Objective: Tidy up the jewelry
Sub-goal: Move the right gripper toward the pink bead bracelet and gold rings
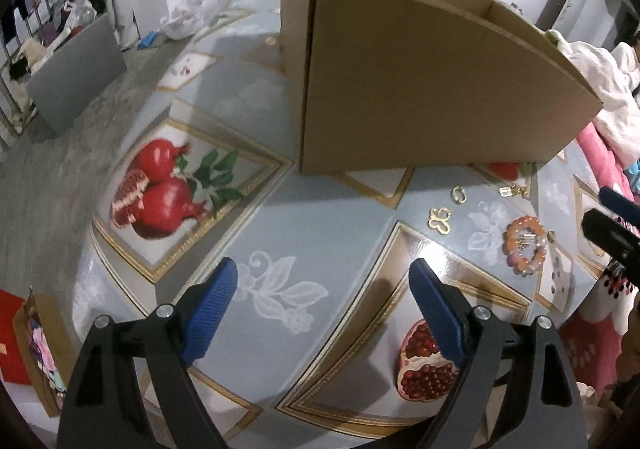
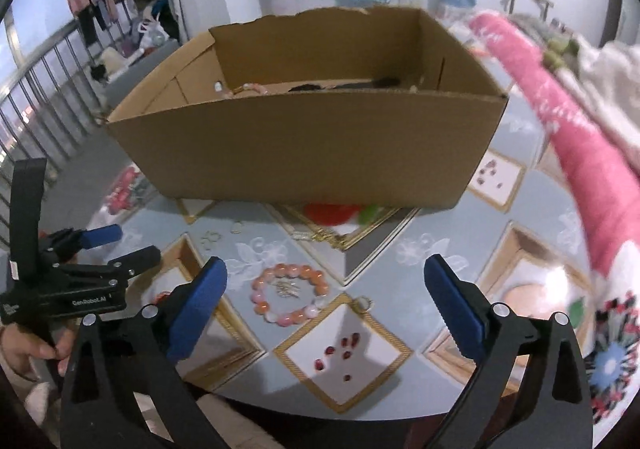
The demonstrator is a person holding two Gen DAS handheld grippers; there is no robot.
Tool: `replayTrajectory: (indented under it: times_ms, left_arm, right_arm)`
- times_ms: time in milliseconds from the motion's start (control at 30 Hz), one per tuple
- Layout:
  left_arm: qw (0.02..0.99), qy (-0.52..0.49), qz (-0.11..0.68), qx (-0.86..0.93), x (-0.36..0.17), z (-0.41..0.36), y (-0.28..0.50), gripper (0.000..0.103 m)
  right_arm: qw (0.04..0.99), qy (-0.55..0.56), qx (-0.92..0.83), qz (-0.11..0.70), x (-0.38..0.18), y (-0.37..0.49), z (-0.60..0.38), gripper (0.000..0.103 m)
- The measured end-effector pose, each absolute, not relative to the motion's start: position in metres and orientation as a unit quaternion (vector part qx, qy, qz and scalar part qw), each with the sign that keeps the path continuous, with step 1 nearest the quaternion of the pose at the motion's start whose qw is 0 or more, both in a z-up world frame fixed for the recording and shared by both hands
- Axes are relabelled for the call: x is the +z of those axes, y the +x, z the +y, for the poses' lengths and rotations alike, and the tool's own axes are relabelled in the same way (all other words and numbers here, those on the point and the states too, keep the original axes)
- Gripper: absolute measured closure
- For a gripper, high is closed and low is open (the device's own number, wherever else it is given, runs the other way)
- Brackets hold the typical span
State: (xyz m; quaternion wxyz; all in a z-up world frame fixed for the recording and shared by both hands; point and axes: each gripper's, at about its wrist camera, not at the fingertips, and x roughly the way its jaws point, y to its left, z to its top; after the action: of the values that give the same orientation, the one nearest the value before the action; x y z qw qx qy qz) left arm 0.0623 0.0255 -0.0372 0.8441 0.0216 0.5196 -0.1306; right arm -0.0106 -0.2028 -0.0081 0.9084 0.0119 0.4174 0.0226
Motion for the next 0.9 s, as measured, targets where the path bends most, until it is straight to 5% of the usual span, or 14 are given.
replayTrajectory:
  times_ms: [167, 900]
  left_arm:
    - [0.843, 0.032, 0.518, -0.141, -0.041, 0.021, 0.061, 0.006]
    - [0.853, 0.085, 0.499, -0.128, -0.047, 0.004, 0.051, 0.004]
  right_arm:
    - [0.916, -0.022, 0.017, 0.401, -0.004, -0.016, -0.195, 0.008]
    - [0.945, 0.062, 0.039, 0.317, 0.014, -0.016, -0.239, 0.008]
